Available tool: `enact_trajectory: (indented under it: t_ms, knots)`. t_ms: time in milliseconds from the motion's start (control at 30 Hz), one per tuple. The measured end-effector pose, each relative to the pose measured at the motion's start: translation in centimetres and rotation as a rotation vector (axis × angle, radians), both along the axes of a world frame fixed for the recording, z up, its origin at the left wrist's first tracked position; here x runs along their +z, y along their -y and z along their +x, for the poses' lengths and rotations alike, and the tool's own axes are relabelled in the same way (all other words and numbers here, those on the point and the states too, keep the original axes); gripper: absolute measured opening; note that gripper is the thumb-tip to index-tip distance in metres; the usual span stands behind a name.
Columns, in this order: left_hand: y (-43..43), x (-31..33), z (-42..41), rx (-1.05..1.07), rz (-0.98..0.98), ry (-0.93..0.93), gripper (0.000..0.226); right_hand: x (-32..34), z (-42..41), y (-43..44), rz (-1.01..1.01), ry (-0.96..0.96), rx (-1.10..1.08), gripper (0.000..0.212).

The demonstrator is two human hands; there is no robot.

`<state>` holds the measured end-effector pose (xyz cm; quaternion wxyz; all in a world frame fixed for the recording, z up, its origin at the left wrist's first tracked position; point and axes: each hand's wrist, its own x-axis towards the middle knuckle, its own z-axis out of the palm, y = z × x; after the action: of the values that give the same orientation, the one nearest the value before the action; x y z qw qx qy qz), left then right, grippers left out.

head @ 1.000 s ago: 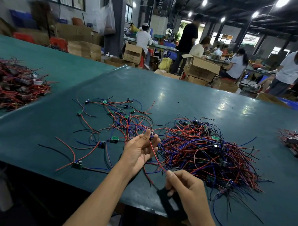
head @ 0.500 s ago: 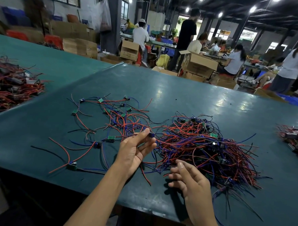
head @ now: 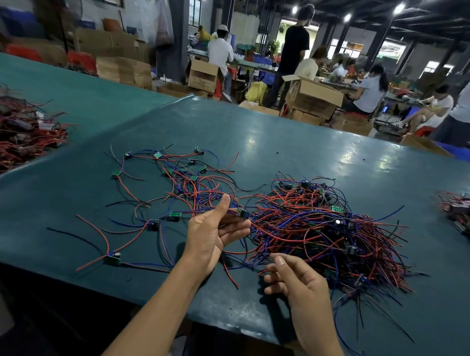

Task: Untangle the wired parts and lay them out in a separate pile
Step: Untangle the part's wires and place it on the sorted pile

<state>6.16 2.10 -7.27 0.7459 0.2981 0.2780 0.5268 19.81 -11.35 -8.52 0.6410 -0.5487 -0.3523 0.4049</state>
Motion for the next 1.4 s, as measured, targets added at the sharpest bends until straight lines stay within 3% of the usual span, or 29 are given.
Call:
enact_trajectory:
  t_ms: [300, 667, 867, 1000, 1067, 1167, 1267, 1400]
  knots:
    - [0.0, 0.0, 0.1, -0.017, 0.038, 0.001, 0.025, -0.1, 0.1, -0.1, -0.008, 0.001, -0.004, 0.018]
    - [-0.2, 0.0, 0.3, -0.106, 0.046, 0.118, 0.037, -0.3, 0.3, -0.1, 0.007, -0.017, -0.016, 0.018]
    - [-0.2, -0.1, 0.2, -0.17, 0.069, 0.128, 0.035, 0.0, 0.1, -0.3, 0.008, 0.006, -0.017, 0.048]
    - [-0.4, 0.2, -0.6, -0.212, -0.017, 0.164, 0.028, 0.1, -1.0, -0.8, -0.059, 0.271, 0.008, 0.028]
    - [-0.6, 0.2, -0.8, -0.184, -0.08, 0.235, 0.025, 0.1, -1.9, -1.3, -0.081, 0.372, -0.035, 0.029]
    - [-0.8, 0.4, -0.9, -0.124, -0.137, 0.335, 0.023, 0.3, -3.7, -1.8, -0.078, 0.575, -0.175, 0.029]
    - [-0.8, 0.5, -0.7, -0.077, -0.128, 0.305, 0.024, 0.7, -5.3, -2.1, 0.019, 0.764, -0.376, 0.032]
    - [-0.7, 0.5, -0.8, -0.094, -0.077, 0.266, 0.027, 1.4, -5.2, -2.8, -0.006, 0.907, -0.219, 0.031]
